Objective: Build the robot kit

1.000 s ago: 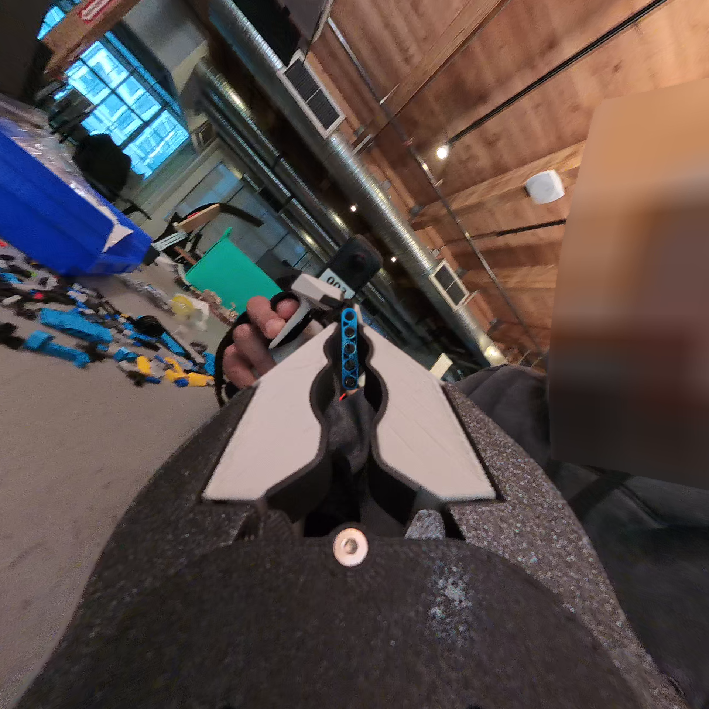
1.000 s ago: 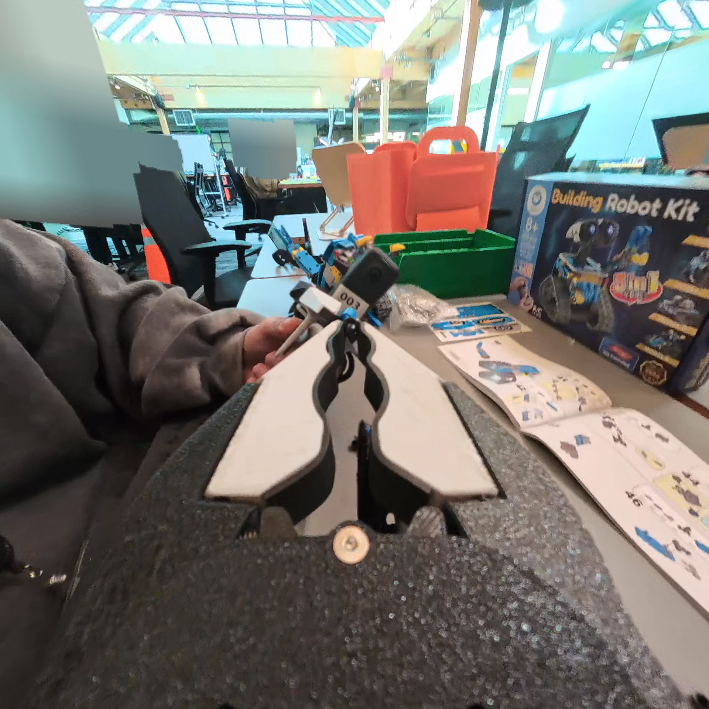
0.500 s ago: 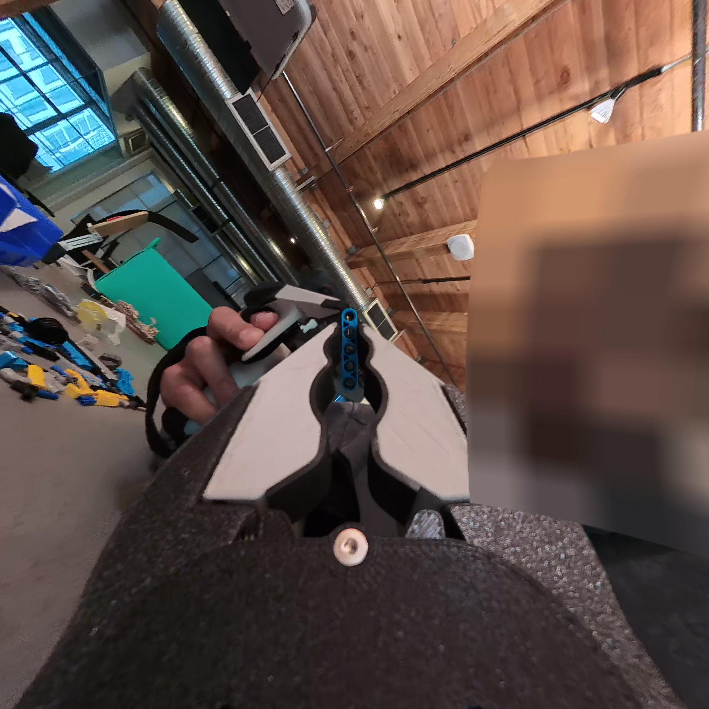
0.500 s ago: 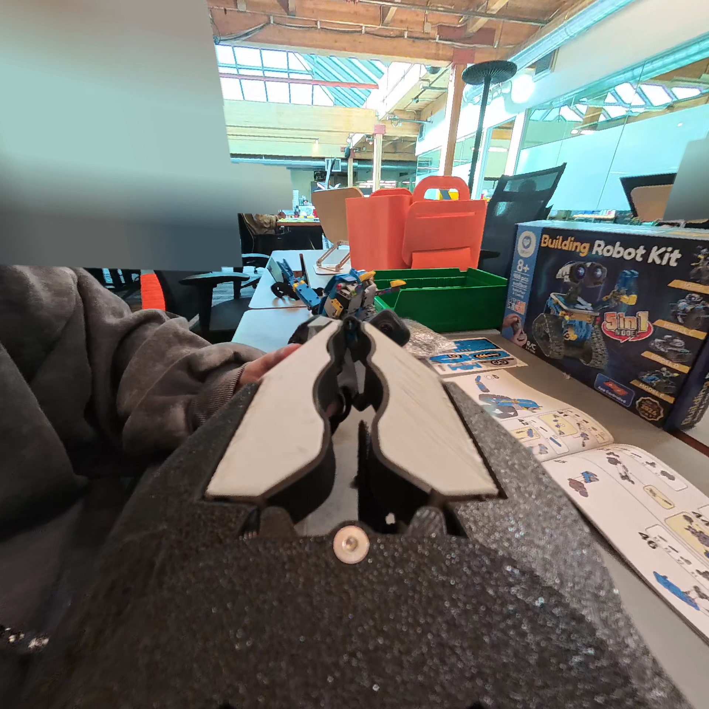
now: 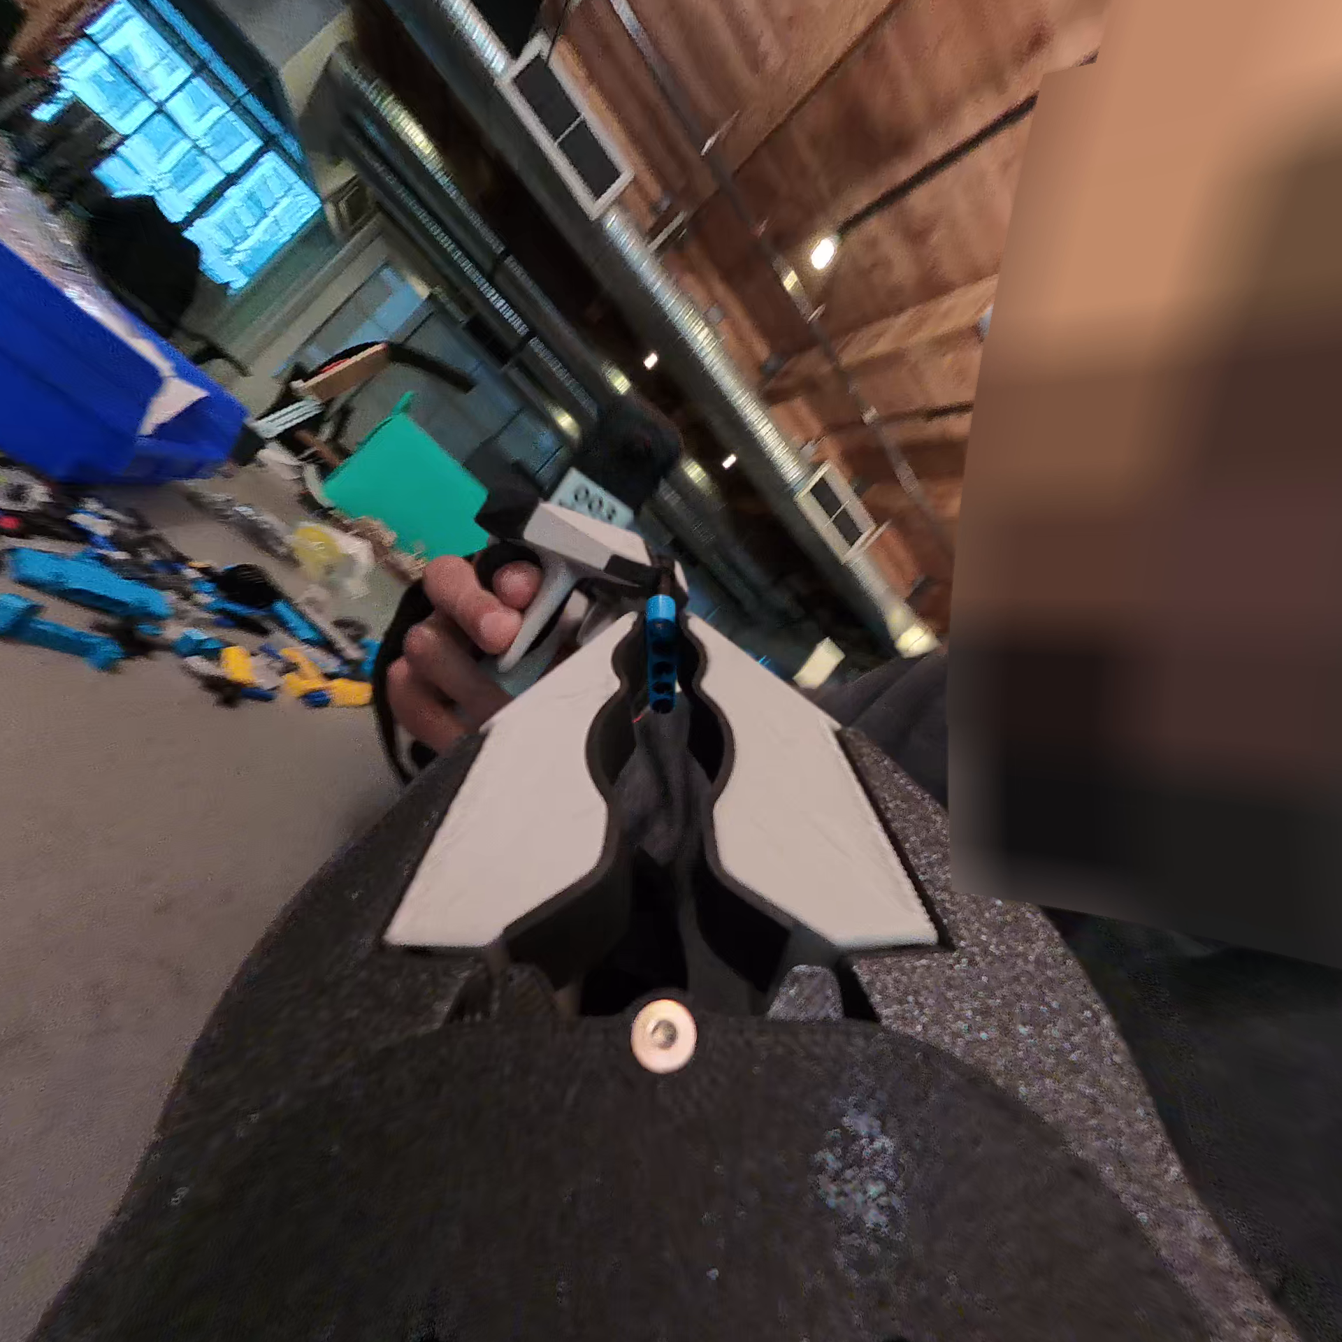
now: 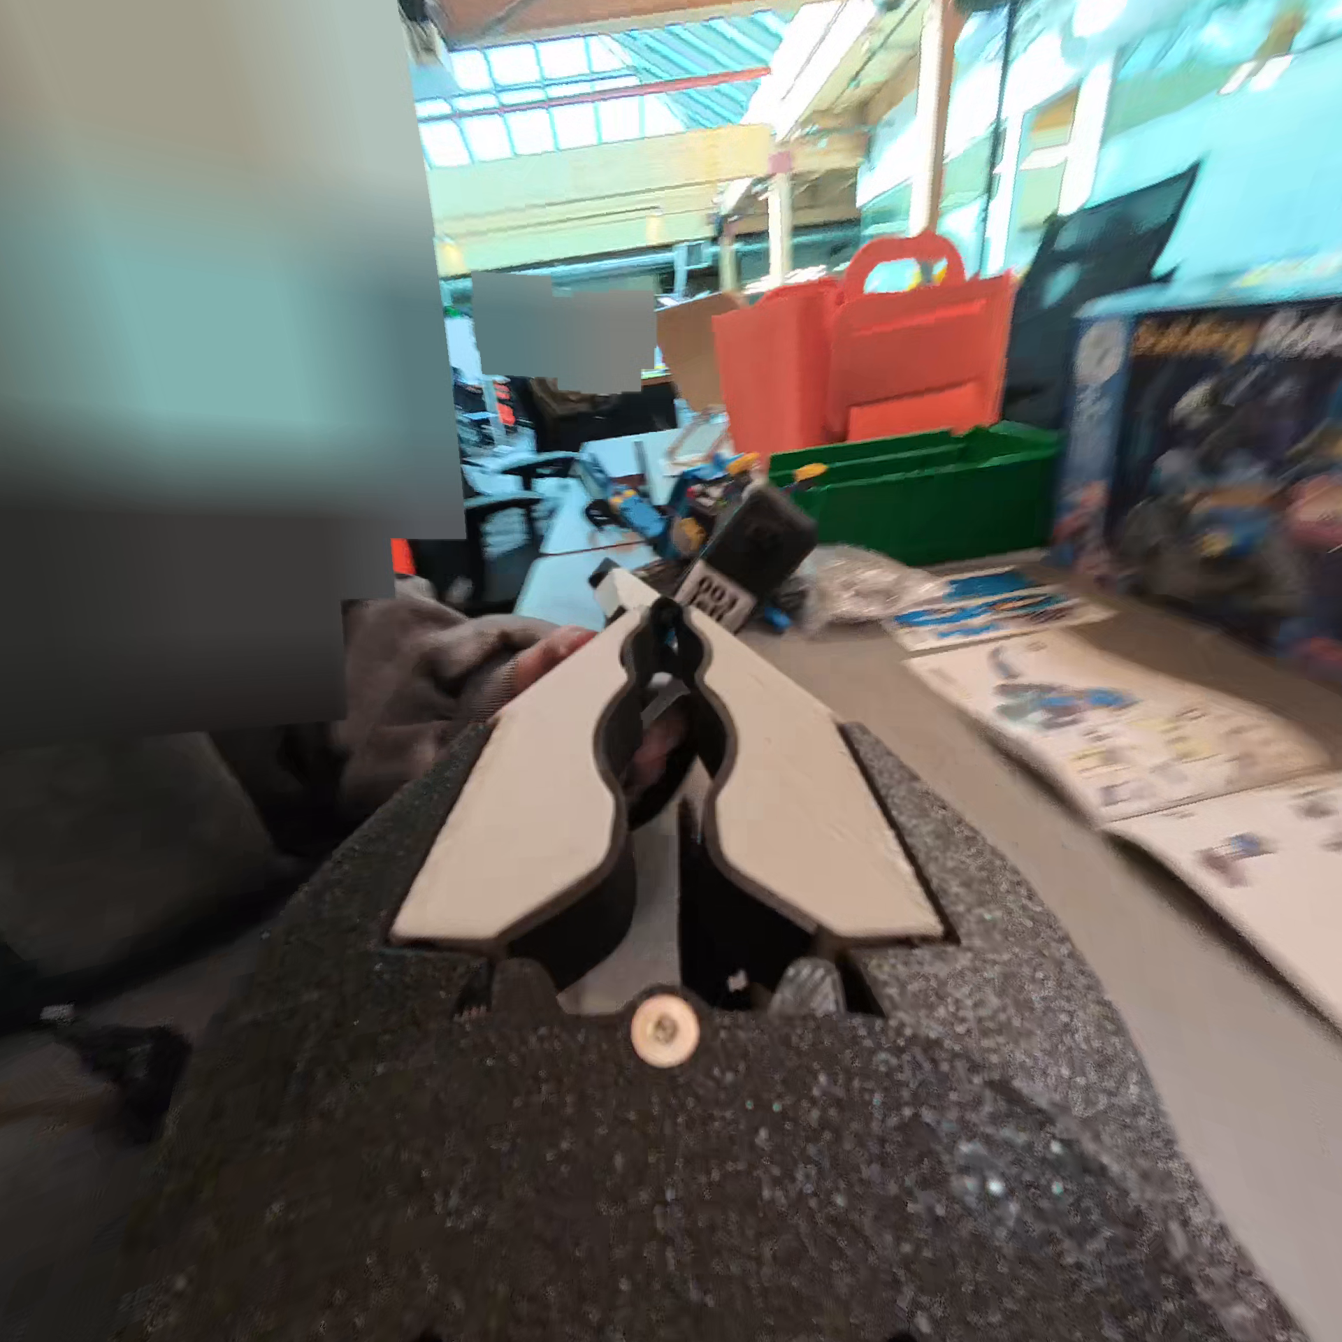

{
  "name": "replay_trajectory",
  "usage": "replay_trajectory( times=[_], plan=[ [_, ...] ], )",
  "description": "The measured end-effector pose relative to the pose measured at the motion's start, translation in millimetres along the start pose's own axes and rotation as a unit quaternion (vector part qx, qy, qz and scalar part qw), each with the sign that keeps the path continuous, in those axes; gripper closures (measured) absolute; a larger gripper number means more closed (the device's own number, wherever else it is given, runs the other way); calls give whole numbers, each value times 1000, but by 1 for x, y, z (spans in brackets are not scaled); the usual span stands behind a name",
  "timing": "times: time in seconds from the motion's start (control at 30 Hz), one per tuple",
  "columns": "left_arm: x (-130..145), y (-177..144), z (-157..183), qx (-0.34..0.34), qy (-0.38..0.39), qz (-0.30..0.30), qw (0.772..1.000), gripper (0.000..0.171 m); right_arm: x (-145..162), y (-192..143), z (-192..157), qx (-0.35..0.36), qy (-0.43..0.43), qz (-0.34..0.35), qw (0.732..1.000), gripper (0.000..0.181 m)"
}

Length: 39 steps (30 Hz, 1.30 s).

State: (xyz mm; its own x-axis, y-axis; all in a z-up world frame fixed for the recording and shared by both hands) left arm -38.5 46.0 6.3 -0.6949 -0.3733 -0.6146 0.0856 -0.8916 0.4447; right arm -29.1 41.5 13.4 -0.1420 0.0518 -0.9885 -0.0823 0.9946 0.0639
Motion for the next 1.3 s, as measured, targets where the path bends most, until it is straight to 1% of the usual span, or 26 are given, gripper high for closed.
replay_trajectory(
  times=[0.03, 0.07, 0.1, 0.2, 0.27, 0.37, 0.5, 0.6, 0.67, 0.77, 0.83, 0.9, 0.97, 1.0, 1.07, 1.1, 1.17, 1.23, 1.27, 1.3],
  plan=[
    [4, 0, -2, -23, 32, -27, 999, 166, 3, -1, 1, -27, 49, -3, 998, 178],
    [9, 0, -6, -49, 65, -57, 995, 166, 7, -3, 1, -53, 92, -14, 994, 177],
    [13, -2, -11, -78, 95, -84, 989, 166, 12, -4, 2, -62, 110, -31, 992, 177],
    [26, -6, -23, -137, 167, -153, 964, 166, 29, -7, 3, -66, 117, -93, 986, 177],
    [30, -7, -29, -157, 189, -174, 954, 166, 36, -9, 4, -66, 125, -112, 984, 177],
    [32, -10, -34, -177, 214, -197, 940, 166, 41, -10, 7, -70, 149, -119, 979, 177],
    [36, -18, -45, -227, 274, -253, 900, 166, 54, -10, 10, -57, 148, -152, 976, 177],
    [37, -22, -50, -250, 298, -275, 879, 166, 60, -9, 12, -46, 125, -172, 976, 177],
    [40, -25, -55, -260, 302, -290, 870, 166, 66, -8, 14, -34, 110, -189, 975, 177],
    [35, -27, -57, -268, 300, -279, 872, 168, 72, -9, 18, -22, 97, -203, 974, 178],
    [40, -31, -66, -285, 298, -293, 862, 166, 81, -10, 23, -1, 78, -230, 970, 178],
    [45, -33, -71, -286, 285, -295, 866, 166, 88, -13, 25, 1, 64, -251, 966, 178],
    [51, -40, -82, -303, 287, -321, 850, 166, 95, -13, 29, 13, 58, -271, 961, 178],
    [58, -43, -88, -311, 288, -344, 838, 166, 101, -14, 29, 15, 53, -287, 956, 178],
    [65, -47, -96, -331, 304, -370, 813, 165, 113, -17, 30, 16, 35, -324, 945, 177],
    [66, -47, -98, -335, 308, -375, 808, 165, 115, -18, 31, 18, 20, -334, 942, 177],
    [67, -49, -100, -341, 306, -376, 805, 165, 116, -20, 29, 16, 9, -342, 939, 177],
    [77, -57, -103, -343, 274, -398, 806, 165, 117, -22, 30, 19, 12, -344, 939, 177],
    [81, -62, -105, -349, 259, -409, 802, 164, 118, -23, 30, 17, 13, -346, 938, 176],
    [80, -65, -106, -359, 262, -409, 797, 158, 118, -23, 31, 18, 10, -347, 937, 176]
  ],
)
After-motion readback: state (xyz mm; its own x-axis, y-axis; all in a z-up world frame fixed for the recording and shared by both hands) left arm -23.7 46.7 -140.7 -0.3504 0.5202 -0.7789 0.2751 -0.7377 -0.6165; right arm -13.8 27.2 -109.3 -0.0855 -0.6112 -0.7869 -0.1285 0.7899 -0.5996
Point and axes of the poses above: each gripper's, where its closed fingertips meet, y out along the fingers, x out of its underside, z = x × y across the jaws, the point moved 1 cm from there along -y, back along the fingers
